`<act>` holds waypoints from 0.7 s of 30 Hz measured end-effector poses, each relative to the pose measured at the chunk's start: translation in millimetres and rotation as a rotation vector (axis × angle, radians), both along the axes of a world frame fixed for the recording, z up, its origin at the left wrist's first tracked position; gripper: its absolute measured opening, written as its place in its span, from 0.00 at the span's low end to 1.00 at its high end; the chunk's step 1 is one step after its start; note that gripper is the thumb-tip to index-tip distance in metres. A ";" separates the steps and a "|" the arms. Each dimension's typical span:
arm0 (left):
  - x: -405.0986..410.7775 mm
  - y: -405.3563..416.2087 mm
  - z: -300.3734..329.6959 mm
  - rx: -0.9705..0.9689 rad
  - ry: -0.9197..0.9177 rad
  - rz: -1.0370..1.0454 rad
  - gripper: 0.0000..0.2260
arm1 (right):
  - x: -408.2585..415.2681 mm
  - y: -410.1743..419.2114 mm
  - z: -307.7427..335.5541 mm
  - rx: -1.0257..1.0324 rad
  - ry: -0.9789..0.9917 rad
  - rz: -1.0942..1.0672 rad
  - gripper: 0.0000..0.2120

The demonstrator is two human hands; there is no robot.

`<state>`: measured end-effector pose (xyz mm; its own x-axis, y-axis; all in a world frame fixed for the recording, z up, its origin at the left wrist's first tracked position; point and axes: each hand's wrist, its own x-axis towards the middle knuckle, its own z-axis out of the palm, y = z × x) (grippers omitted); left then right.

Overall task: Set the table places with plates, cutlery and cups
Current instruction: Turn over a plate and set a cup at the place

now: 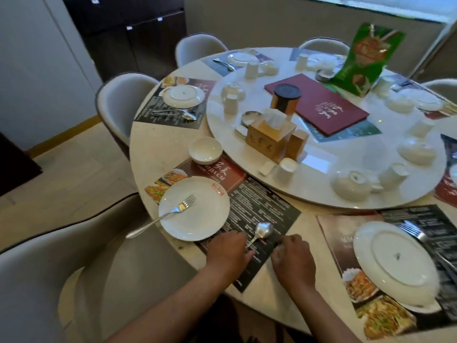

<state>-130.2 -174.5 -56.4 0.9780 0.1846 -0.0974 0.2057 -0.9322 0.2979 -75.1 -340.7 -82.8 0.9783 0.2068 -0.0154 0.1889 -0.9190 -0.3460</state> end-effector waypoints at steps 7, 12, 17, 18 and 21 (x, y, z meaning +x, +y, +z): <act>11.1 -12.4 -11.3 0.004 0.056 0.006 0.06 | 0.6 -10.4 -2.7 -0.002 -0.003 0.101 0.10; 2.2 -9.6 -10.4 -0.115 0.000 0.087 0.05 | 6.4 -5.4 0.1 -0.038 -0.002 0.138 0.05; -30.0 14.1 0.3 -0.212 -0.172 0.330 0.03 | 6.7 30.2 15.9 0.199 0.156 0.141 0.06; -37.4 23.3 1.8 -0.220 -0.194 0.383 0.03 | 7.3 41.8 17.3 0.281 0.215 0.121 0.04; -58.1 54.3 0.6 -0.227 -0.233 0.499 0.05 | 8.5 78.6 15.5 0.432 0.405 0.083 0.17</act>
<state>-188.3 -120.2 -55.8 0.7786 0.6273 0.0184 0.5080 -0.6472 0.5684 -66.6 -262.1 -67.3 0.8922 0.3531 -0.2815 0.0291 -0.6670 -0.7445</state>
